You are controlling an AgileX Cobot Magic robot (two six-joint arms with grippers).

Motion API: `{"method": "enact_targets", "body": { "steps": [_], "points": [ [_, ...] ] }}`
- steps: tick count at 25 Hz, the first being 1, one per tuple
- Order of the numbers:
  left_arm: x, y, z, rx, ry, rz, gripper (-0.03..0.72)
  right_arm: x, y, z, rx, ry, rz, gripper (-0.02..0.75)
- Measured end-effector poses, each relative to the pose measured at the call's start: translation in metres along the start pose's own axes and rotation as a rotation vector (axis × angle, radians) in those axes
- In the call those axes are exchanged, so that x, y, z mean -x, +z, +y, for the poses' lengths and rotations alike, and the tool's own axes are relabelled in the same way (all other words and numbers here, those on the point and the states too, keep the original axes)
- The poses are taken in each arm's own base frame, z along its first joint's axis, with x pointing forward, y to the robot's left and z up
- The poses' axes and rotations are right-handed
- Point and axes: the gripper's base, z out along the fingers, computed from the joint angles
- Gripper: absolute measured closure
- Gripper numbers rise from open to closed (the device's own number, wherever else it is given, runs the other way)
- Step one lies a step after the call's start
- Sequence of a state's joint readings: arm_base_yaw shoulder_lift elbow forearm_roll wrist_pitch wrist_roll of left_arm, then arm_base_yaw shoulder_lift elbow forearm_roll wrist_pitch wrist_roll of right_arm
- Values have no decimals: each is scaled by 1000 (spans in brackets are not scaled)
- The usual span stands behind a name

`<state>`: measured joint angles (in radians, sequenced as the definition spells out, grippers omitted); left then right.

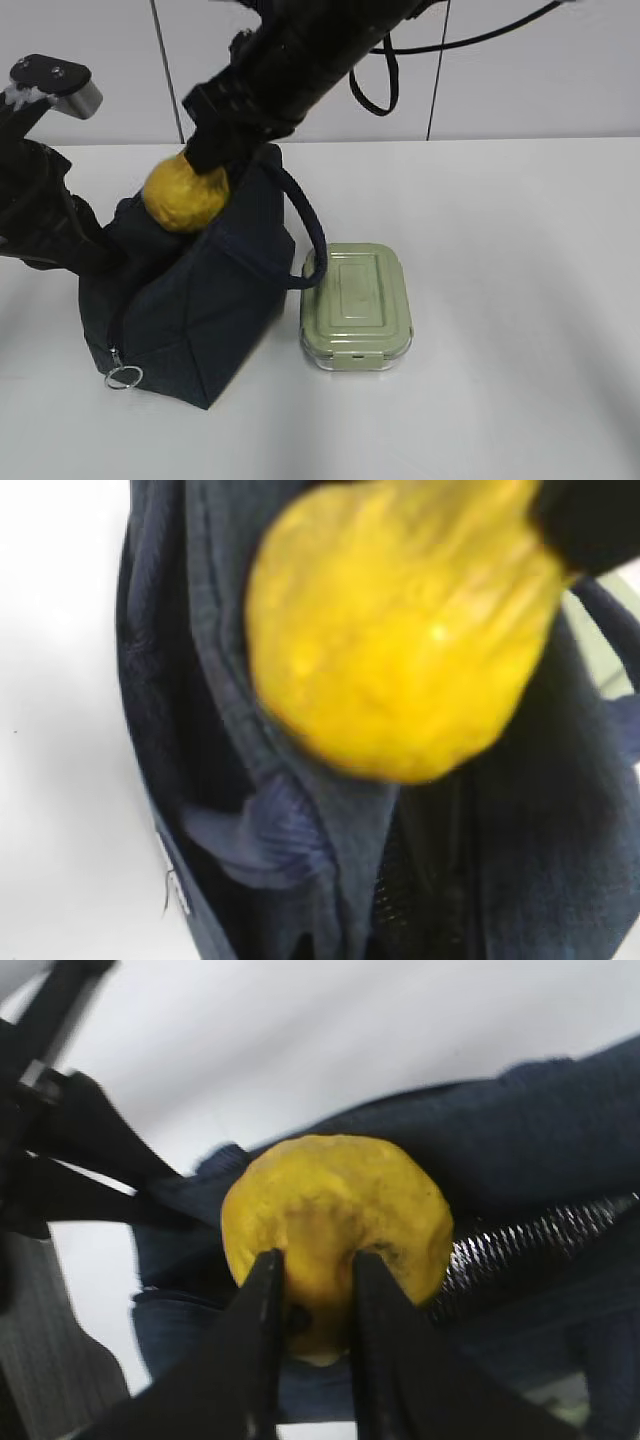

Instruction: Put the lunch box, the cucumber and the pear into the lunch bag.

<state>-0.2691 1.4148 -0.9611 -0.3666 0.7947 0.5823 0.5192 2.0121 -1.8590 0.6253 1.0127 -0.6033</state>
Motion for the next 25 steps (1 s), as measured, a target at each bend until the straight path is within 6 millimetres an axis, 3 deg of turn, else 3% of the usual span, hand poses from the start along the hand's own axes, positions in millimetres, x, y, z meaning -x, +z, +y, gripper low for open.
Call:
{"method": "enact_targets", "body": {
  "steps": [4, 8, 9, 13, 15, 20, 23, 25],
  "points": [
    [0, 0, 0, -1, -1, 0, 685, -22, 19, -21, -107, 12, 187, 616],
    [0, 0, 0, -2, -3, -1, 685, -25, 29, -21, -59, 31, 199, 591],
    [0, 0, 0, -2, -3, -1, 685, -24, 29, -19, -30, 38, 181, 562],
    [0, 0, 0, -2, -3, -1, 685, -18, 25, -13, 5, 38, 131, 321],
    [0, 0, 0, -2, -3, -1, 685, -12, 13, -12, -33, 15, 100, 263],
    [0, 0, 0, -2, -2, 0, 685, -12, -36, -28, -171, 72, 50, 270],
    [0, 0, 0, -3, -2, 2, 685, -36, -55, -53, -226, 184, 58, 295],
    [0, 0, 0, -4, -2, 2, 685, -64, -60, -71, -251, 276, 79, 302]
  ]
}}
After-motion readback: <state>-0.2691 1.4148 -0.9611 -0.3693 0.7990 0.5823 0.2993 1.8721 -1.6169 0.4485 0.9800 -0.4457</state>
